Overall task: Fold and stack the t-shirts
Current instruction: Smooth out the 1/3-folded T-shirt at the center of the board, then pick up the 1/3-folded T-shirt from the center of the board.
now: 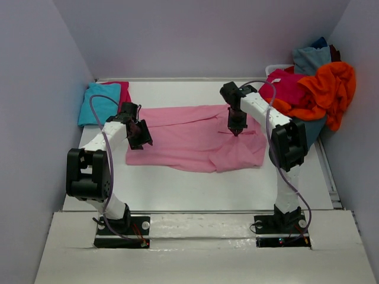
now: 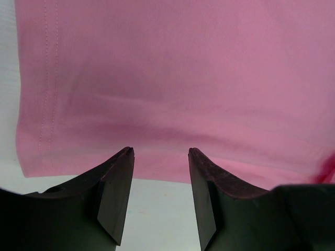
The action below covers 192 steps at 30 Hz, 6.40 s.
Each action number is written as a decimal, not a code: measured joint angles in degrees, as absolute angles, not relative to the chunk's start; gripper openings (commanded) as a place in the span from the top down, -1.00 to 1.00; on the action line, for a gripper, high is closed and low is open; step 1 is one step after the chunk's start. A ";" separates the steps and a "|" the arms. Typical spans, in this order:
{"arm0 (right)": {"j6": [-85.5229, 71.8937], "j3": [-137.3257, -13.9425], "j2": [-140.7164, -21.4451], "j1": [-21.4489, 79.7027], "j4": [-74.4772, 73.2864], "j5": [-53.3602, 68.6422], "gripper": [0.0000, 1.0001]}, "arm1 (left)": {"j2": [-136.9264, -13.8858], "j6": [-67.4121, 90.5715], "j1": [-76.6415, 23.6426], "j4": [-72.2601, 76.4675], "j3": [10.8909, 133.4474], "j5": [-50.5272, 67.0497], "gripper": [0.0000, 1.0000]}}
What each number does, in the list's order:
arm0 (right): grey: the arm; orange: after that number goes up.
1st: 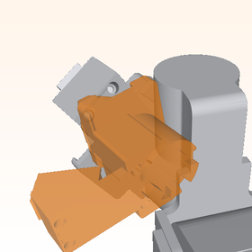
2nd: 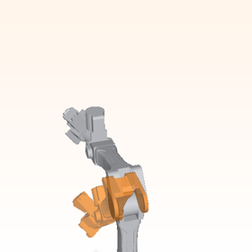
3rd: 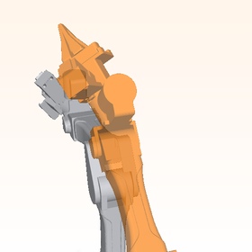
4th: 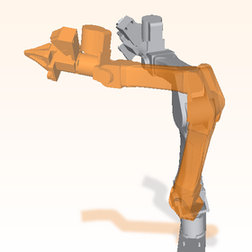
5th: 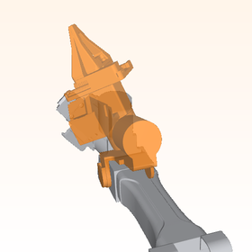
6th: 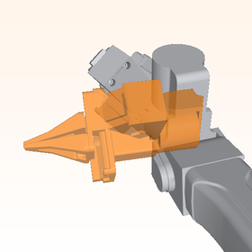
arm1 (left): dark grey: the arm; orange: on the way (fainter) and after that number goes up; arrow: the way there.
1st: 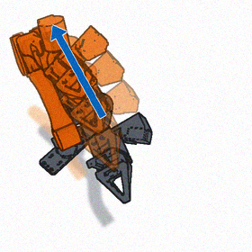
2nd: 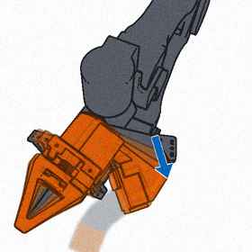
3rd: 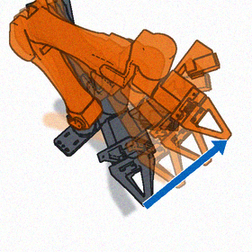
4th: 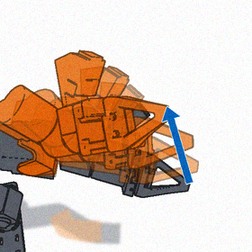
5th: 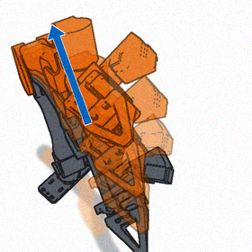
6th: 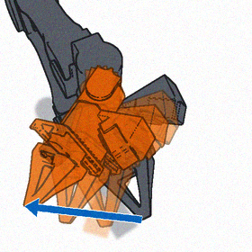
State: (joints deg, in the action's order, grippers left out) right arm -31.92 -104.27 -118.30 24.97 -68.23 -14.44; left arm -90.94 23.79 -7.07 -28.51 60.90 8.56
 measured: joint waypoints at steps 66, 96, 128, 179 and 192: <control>-28.10 -98.94 -120.33 17.43 -65.28 -11.33 0.75 | -76.01 27.27 8.27 -26.15 44.56 12.10 -0.27; -27.79 -96.55 -117.38 17.43 -64.27 -10.96 0.75 | -82.08 28.40 16.14 -20.95 42.63 17.87 -0.24; -27.81 -96.57 -117.38 17.43 -64.23 -10.92 0.75 | -80.90 29.30 15.73 -20.56 45.34 20.43 0.88; -27.66 -95.61 -117.38 17.43 -64.05 -10.92 0.76 | -103.68 30.33 2.31 -17.80 64.51 15.14 -0.22; -27.66 -93.89 -117.36 17.43 -63.81 -10.92 0.76 | -101.80 29.19 2.07 -18.37 65.60 14.85 -0.31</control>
